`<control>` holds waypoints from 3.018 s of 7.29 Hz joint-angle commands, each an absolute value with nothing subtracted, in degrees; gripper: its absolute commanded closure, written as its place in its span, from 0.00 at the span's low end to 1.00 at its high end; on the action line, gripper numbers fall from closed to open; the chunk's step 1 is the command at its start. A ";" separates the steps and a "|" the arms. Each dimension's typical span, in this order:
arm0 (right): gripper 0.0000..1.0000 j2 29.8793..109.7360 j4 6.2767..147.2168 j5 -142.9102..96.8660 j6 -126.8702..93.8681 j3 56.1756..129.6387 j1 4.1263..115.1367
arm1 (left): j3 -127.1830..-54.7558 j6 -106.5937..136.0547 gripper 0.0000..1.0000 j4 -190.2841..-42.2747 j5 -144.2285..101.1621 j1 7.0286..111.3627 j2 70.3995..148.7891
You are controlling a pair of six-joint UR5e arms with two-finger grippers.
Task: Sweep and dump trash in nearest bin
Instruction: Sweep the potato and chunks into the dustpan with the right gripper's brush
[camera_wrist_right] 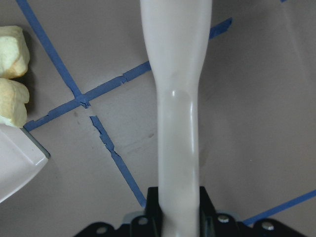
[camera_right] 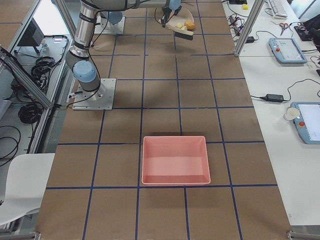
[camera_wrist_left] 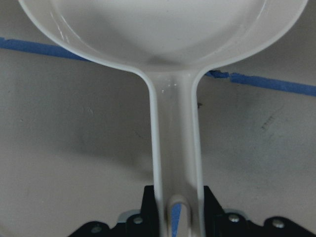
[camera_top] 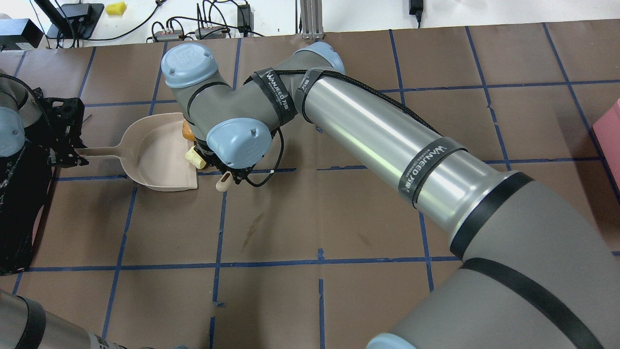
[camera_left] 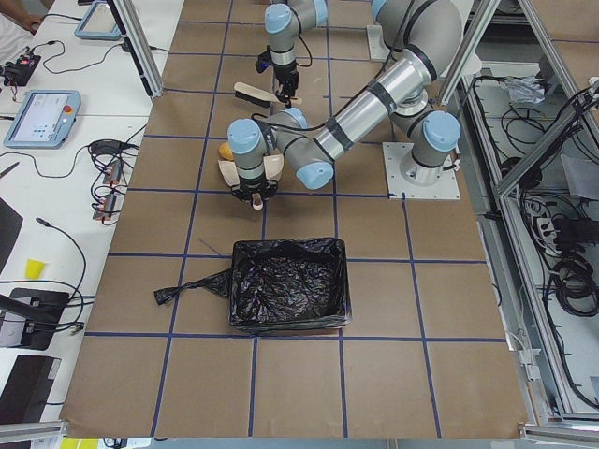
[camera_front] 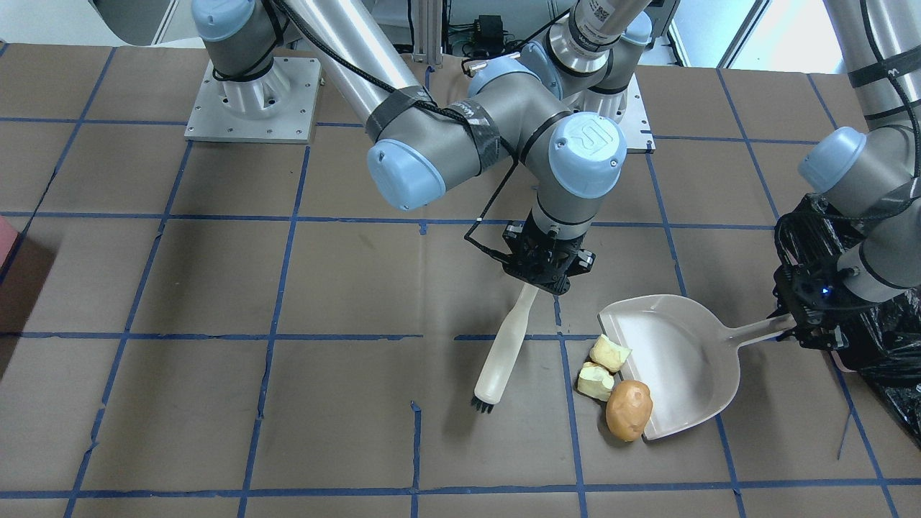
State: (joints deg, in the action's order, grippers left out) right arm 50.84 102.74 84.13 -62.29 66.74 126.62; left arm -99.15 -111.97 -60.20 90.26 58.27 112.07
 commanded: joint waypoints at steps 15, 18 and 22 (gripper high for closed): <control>0.97 37.43 91.96 84.11 -24.35 45.08 138.17 | -99.75 -111.89 0.95 -60.82 87.02 57.66 111.88; 0.97 41.03 85.26 84.73 -23.55 45.79 135.28 | -99.93 -111.80 0.95 -60.91 85.69 57.48 111.89; 0.97 46.49 84.91 84.55 -23.03 49.75 132.03 | -101.16 -111.80 0.95 -61.00 82.62 56.07 111.88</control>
